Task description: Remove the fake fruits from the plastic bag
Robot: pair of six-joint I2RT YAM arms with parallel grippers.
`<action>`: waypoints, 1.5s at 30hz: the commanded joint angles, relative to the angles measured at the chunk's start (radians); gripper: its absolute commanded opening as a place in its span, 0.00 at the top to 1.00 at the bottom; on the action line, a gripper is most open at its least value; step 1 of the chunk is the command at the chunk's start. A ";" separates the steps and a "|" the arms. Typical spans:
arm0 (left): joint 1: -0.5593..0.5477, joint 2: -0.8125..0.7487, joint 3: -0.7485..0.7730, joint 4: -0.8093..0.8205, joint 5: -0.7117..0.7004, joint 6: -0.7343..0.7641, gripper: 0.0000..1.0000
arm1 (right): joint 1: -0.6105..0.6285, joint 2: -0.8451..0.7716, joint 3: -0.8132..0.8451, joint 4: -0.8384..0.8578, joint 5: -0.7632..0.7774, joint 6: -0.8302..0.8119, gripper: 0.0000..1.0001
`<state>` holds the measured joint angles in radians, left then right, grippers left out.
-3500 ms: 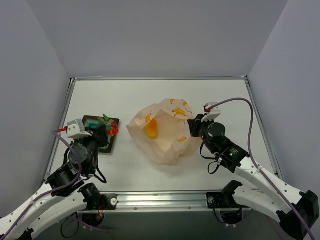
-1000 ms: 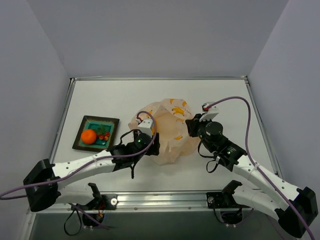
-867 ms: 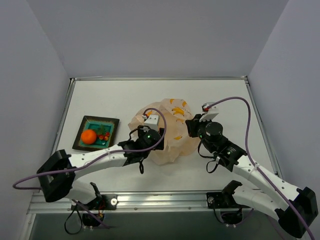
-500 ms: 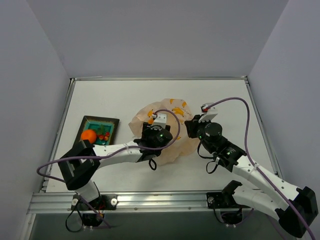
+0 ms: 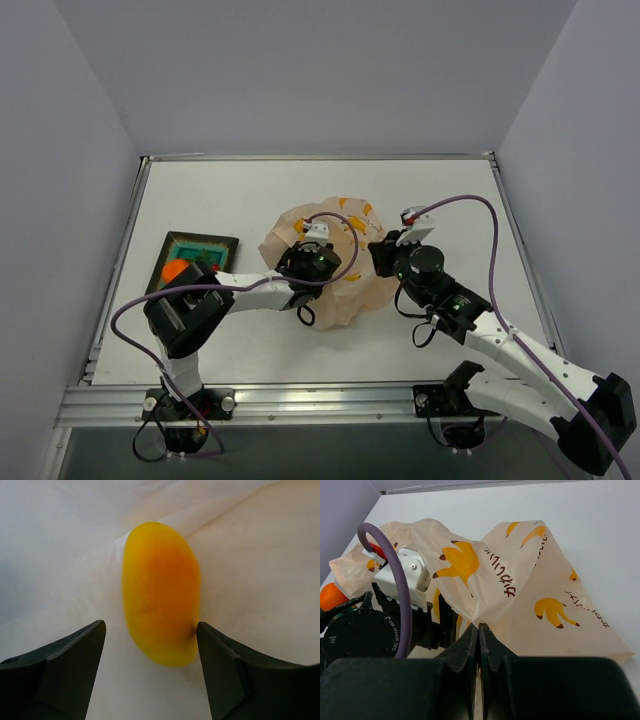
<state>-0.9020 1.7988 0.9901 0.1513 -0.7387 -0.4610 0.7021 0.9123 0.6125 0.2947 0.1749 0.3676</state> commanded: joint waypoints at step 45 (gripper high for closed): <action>-0.051 -1.258 -0.348 -0.522 0.044 -0.180 0.55 | -0.018 -0.015 0.012 0.006 0.087 -0.041 1.00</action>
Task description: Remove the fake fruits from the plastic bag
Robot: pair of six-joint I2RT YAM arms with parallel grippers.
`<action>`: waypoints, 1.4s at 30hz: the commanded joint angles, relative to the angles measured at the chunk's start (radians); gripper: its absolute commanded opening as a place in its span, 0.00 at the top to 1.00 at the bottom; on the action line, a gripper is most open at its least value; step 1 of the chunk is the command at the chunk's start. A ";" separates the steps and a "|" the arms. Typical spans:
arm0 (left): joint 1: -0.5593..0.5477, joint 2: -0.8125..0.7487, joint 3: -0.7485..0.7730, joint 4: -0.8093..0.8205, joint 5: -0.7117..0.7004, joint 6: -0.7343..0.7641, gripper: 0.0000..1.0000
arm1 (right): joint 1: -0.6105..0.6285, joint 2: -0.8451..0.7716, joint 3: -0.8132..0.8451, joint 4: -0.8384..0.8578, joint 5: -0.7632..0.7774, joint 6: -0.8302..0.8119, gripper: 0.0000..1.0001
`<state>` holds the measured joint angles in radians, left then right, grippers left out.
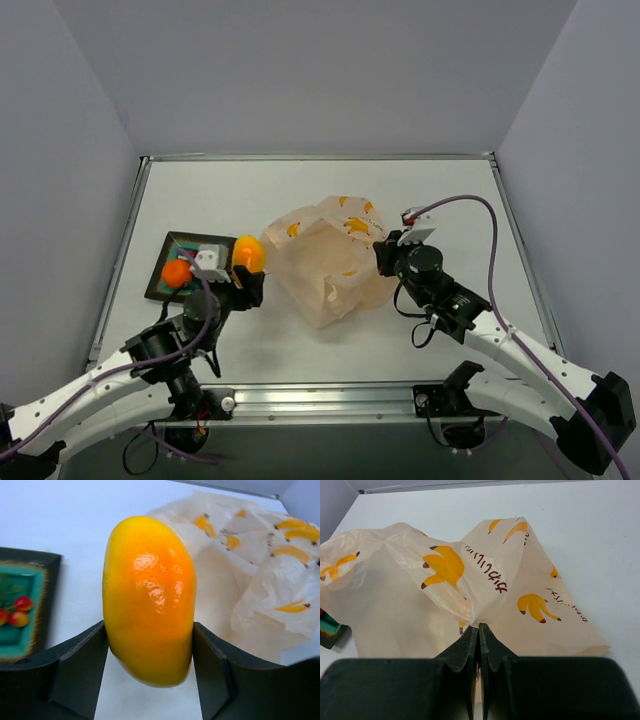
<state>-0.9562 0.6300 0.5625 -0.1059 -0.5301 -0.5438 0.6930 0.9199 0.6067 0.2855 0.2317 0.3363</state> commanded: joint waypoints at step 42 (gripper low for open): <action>0.651 0.588 -0.029 0.152 0.061 -0.096 0.44 | -0.012 -0.012 0.005 0.011 -0.014 -0.002 1.00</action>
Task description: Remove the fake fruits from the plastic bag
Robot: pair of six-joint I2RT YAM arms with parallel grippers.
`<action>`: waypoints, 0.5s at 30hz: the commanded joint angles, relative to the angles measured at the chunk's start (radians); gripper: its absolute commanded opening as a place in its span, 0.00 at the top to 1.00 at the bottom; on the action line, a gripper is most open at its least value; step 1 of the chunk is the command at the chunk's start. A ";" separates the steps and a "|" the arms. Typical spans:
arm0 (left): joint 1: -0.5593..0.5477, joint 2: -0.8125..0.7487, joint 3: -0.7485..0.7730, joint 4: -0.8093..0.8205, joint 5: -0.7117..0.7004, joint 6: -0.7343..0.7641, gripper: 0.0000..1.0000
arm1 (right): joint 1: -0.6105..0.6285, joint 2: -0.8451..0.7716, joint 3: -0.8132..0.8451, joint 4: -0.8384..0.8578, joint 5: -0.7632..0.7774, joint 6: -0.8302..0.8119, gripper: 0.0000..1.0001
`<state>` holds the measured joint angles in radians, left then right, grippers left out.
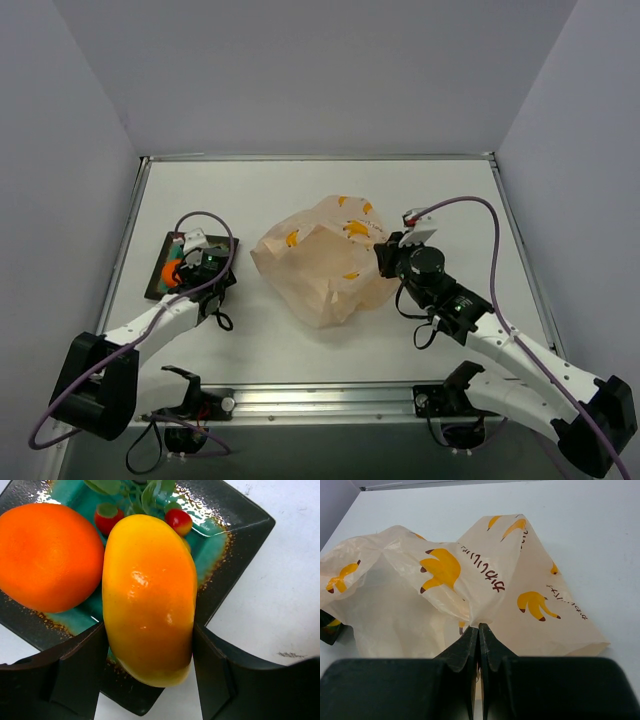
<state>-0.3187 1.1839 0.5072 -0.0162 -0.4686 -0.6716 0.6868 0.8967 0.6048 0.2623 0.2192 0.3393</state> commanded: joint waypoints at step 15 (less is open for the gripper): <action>0.003 -0.113 0.016 0.018 0.085 -0.002 0.06 | -0.006 0.041 0.036 0.023 0.023 -0.011 1.00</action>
<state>-0.3042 1.1282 0.5068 0.0303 -0.4217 -0.6548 0.6868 0.9318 0.6052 0.2619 0.2199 0.3332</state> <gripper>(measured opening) 0.932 0.001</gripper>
